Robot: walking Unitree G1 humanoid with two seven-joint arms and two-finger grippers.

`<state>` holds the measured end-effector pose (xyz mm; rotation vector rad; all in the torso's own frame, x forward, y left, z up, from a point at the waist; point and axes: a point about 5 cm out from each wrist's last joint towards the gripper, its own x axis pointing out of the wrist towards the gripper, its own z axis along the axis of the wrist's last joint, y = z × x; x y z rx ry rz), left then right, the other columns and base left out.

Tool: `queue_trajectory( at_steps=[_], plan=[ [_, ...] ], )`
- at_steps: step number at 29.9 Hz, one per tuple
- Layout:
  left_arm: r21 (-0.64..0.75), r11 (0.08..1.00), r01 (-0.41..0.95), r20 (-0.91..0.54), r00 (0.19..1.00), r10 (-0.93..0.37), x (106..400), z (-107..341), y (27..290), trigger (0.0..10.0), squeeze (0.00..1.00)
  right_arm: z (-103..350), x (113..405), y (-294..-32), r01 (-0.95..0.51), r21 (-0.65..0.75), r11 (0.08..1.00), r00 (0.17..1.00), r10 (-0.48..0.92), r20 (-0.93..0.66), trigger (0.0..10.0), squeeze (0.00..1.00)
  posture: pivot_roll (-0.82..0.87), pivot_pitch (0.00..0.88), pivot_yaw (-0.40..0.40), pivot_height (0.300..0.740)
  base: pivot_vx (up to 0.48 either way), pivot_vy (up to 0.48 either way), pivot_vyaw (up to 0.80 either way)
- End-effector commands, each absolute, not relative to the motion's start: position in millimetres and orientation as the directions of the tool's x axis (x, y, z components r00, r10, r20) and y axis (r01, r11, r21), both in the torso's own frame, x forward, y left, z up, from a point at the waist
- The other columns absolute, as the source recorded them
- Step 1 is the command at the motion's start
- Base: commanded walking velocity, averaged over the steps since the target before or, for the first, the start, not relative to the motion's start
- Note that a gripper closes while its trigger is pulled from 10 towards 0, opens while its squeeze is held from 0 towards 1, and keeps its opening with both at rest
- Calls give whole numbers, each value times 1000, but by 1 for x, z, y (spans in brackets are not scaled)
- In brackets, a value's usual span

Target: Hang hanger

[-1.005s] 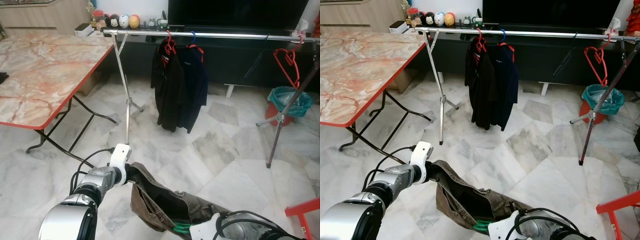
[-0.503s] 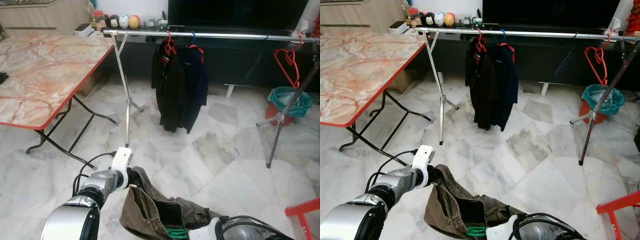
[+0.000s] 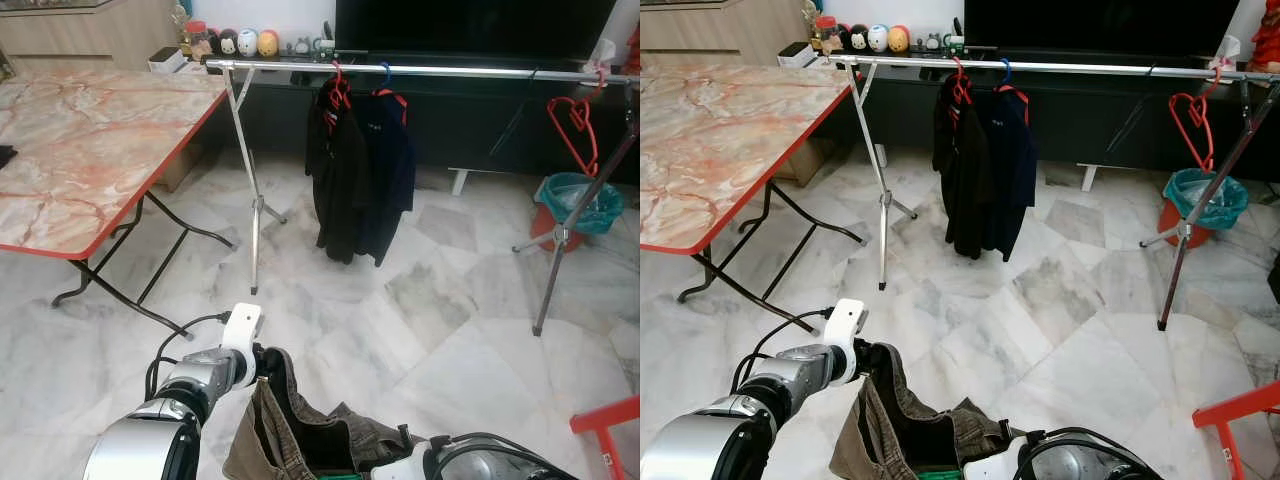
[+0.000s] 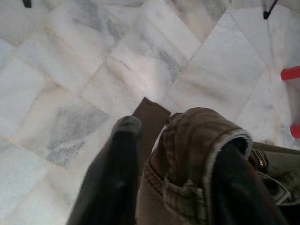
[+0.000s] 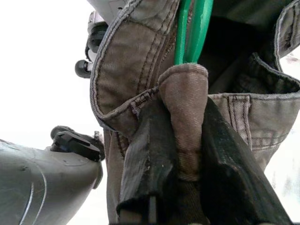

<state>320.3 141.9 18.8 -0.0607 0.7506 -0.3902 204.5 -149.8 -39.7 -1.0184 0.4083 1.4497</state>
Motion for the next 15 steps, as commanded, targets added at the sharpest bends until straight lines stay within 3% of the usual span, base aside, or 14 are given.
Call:
queue_trajectory(
  at_steps=[1,6,15],
  plan=[
    [-182,941,284,-654,680,-332,320,17,148,10000,1000,-38,203,-145,-926,-320,-200,121,647,-753,10000,0,85,5,27,740,0,0,0],
    [-184,939,291,-671,661,-336,315,12,146,10000,1000,-35,204,-147,-932,-318,-172,128,665,-735,10000,0,84,3,29,740,0,0,0],
    [-267,803,533,-700,466,-541,300,5,131,10000,1000,-38,198,-149,-939,-285,-193,94,654,-751,10000,0,84,0,30,740,0,0,0]
  ],
)
